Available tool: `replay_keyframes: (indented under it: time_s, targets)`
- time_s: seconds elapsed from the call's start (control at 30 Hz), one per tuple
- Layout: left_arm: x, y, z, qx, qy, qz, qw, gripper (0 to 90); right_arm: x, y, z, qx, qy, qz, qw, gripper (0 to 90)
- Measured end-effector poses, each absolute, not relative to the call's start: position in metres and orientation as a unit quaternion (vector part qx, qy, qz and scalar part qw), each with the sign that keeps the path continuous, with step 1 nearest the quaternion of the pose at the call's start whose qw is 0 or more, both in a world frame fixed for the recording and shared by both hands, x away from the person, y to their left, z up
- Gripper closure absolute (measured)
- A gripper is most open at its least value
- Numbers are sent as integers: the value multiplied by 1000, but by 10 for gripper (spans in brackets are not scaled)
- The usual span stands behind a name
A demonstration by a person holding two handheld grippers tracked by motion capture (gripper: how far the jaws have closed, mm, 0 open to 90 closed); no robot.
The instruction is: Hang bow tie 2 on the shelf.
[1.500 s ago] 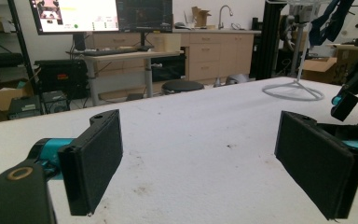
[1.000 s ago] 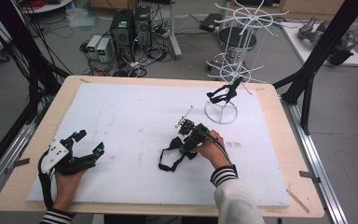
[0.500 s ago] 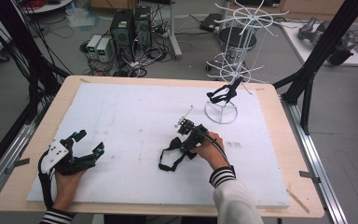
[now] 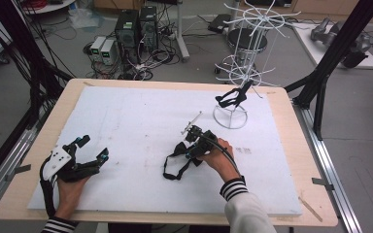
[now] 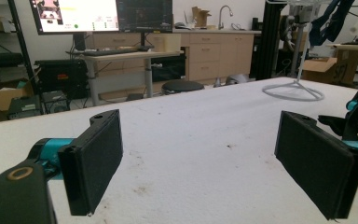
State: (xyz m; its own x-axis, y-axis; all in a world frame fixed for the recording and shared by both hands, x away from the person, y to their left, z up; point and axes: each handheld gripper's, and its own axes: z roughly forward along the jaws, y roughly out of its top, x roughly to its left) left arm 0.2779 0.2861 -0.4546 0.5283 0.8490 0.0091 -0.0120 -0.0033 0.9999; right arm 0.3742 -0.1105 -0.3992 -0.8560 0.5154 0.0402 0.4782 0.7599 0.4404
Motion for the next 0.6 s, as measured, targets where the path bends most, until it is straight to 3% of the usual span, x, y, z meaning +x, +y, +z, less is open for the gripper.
replay_keyframes:
  time_s: [0.6]
  targets:
    - [278,286,-455,618,339,348,619,155,360,-131,-371,271,893,351,82,767]
